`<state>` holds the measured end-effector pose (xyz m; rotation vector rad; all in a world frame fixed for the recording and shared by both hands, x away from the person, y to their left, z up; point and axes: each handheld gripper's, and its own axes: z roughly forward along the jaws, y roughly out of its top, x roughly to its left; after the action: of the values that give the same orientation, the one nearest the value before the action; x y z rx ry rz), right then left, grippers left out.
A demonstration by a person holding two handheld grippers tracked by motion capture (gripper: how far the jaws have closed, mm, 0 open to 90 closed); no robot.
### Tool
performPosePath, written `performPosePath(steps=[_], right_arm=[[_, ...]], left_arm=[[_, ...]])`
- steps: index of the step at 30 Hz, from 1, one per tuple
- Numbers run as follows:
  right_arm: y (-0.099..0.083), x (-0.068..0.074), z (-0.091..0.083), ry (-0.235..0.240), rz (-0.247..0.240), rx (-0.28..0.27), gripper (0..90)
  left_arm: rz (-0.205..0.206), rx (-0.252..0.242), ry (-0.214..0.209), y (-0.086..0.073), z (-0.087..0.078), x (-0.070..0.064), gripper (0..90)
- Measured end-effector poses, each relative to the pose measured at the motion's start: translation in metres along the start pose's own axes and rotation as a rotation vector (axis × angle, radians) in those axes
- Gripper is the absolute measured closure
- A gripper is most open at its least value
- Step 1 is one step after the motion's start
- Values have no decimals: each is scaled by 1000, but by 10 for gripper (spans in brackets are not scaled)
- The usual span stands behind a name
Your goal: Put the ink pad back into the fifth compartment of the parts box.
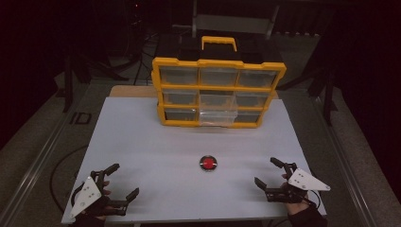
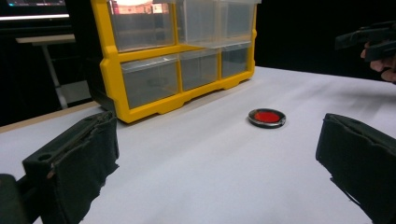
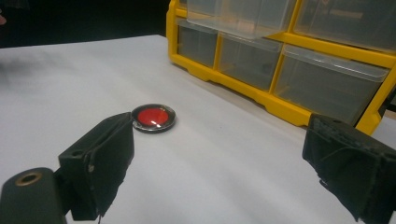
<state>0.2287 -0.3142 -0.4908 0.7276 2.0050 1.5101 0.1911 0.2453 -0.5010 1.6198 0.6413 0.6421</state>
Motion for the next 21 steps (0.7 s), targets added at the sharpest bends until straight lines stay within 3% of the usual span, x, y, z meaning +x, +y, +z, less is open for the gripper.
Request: performPosePath(steps=[6,13,15,21], right_arm=[[-1,2,1,6,-4,2,90],[1,4,-2,-4,-3,5,90],[1,3,-3,14,13,1,90],[1,5,-1,3,-3,11,90]], left_arm=[[-26,-1,-8,-2,0,3,0],[-27,7,-14,-3,1,3,0],[-29,8,-16,-4,1,4,0],[-37,17,-23,-4,2,4,1]])
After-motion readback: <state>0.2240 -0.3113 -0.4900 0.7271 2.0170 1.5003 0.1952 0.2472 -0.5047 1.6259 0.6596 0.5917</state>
